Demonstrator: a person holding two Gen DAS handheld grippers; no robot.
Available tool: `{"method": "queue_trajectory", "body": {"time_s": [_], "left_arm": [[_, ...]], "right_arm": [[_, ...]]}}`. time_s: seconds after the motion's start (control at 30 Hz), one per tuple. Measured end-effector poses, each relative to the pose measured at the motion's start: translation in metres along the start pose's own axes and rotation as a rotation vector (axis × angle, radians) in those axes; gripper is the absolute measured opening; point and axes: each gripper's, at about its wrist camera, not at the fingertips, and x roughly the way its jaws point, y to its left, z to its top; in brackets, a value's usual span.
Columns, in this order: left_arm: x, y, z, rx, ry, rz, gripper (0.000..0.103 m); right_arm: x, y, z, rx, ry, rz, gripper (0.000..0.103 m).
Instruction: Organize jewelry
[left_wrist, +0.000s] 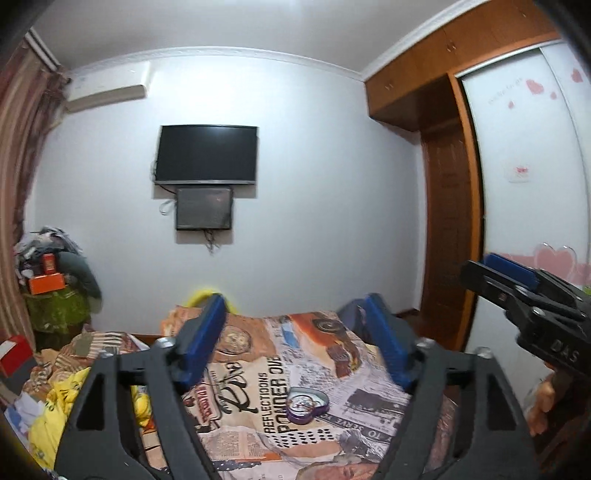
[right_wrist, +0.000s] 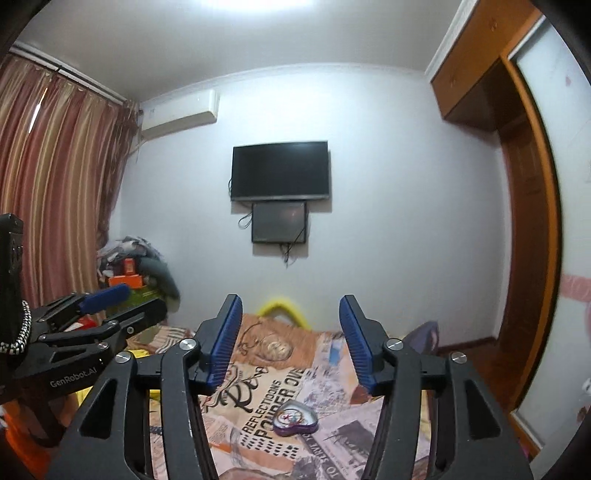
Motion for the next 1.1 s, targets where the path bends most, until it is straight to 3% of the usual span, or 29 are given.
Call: {"method": "queue_trajectory", "body": {"time_s": [0.07,0.13,0.27,1.1], "left_arm": [[-0.005,0.002,-0.001,-0.015,-0.018,0.028,0.101],[-0.009,0.005,-0.002,-0.027,-0.026,0.047,0.101],[-0.010,0.011,-0.003,-0.046,-0.011,0.063,0.102],[-0.005,0.007,-0.017,-0.015,0.032,0.074,0.103]], "right_arm": [[-0.001,0.002,-0.003,0.000,-0.007,-0.015,0.073],[-0.001,0.004,-0.006,0.008,-0.016,-0.038,0.087],[0.003,0.004,-0.006,0.018,-0.005,-0.064,0.098],[-0.017,-0.003,-0.016,0.020,0.052,-0.060,0.100]]}}
